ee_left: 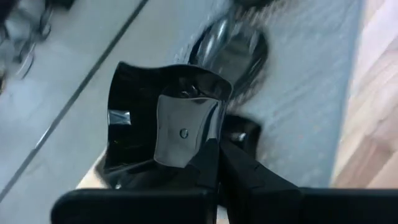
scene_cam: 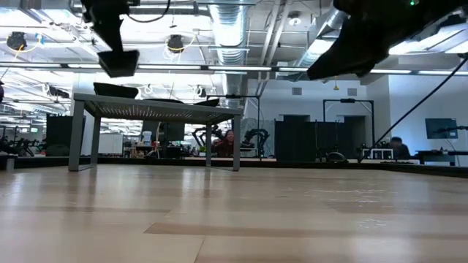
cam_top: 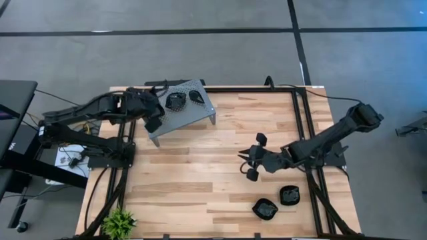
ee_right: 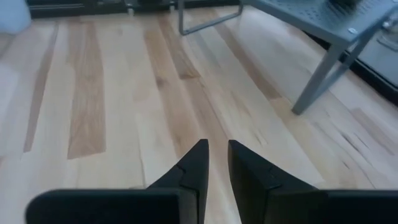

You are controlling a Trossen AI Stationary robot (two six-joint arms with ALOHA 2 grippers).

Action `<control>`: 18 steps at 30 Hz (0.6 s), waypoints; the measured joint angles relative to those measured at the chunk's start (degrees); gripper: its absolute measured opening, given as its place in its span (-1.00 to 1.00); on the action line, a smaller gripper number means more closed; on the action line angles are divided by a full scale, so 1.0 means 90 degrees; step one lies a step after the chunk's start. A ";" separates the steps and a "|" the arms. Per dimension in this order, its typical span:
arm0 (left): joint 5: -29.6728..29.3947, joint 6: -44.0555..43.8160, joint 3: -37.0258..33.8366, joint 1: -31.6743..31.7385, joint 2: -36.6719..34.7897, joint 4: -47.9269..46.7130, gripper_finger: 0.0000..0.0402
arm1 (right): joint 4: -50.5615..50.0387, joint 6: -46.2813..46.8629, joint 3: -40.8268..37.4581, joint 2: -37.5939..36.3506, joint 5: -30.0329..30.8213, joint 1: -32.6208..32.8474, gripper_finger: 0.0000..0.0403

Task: Pick & Place Mini shaped plates
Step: Stack the black distorted square plate on top of the black distorted square plate on the shelf

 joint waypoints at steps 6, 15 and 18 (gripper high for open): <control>0.0501 -0.0052 -0.0406 0.0035 0.0136 0.0005 -0.96 | 0.0027 0.0090 -0.0004 0.0000 -0.0033 -0.0165 -0.73; 0.0583 -0.0052 -0.0773 0.0135 0.0171 0.0184 -0.85 | 0.0096 0.0096 -0.0004 0.0000 -0.0039 -0.0154 -0.73; 0.0576 -0.0050 -0.0933 0.0140 0.0171 0.0275 -0.78 | 0.0253 0.0087 -0.0004 0.0000 -0.0036 -0.0158 -0.73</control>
